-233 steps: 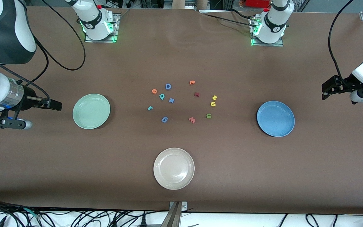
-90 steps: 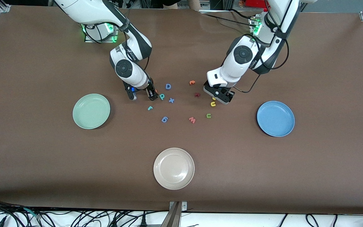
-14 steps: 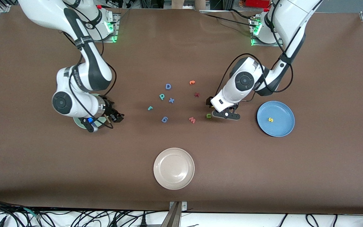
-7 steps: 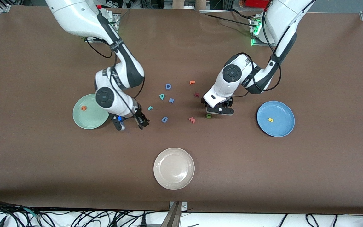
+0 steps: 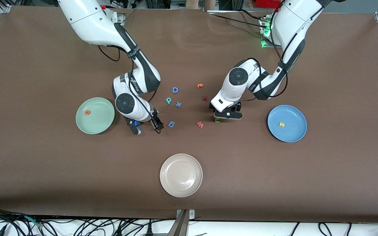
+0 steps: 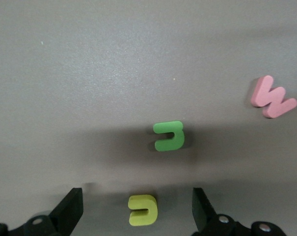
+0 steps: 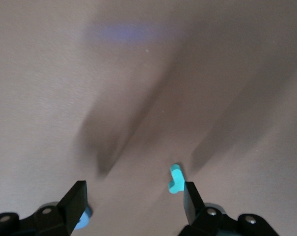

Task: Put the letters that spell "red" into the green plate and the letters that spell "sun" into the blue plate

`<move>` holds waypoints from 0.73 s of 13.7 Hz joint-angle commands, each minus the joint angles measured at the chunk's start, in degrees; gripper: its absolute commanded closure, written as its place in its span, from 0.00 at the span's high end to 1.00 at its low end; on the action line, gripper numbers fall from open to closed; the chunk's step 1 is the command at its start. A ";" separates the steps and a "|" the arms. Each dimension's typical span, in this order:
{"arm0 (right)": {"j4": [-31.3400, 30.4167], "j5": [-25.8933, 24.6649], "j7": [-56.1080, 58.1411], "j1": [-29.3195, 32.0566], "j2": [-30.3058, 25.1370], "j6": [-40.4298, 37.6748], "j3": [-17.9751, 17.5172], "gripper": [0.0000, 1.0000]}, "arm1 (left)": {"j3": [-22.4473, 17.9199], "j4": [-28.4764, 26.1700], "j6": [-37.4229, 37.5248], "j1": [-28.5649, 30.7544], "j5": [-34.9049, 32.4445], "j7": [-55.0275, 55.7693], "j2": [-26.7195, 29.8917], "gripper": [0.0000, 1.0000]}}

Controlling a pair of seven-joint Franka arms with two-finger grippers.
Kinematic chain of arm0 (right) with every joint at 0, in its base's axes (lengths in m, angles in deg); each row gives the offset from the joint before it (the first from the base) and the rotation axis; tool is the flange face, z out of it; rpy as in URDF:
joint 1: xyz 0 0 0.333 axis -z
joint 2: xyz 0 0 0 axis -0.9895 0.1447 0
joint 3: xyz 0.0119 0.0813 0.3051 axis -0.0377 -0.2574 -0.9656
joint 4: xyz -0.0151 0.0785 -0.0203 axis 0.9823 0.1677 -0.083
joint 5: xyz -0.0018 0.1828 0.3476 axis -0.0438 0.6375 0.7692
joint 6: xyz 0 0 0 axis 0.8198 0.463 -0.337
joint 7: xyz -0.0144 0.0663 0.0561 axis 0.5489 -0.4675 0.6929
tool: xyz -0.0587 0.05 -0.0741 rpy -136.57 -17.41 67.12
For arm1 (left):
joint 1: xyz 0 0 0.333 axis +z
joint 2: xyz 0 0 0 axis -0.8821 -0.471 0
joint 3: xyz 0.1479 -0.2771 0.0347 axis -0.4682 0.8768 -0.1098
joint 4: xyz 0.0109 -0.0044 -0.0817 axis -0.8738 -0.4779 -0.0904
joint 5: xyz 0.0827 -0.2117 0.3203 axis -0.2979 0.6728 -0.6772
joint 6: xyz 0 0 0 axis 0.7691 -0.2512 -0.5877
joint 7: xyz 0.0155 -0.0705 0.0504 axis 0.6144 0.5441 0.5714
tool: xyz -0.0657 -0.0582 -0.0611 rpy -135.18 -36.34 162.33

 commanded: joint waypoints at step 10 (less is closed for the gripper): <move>-5.90 -0.11 -0.51 -0.66 -4.33 -2.91 0.53 0.73 | -0.23 -0.34 -0.87 -1.12 -4.35 6.16 -0.47 0.23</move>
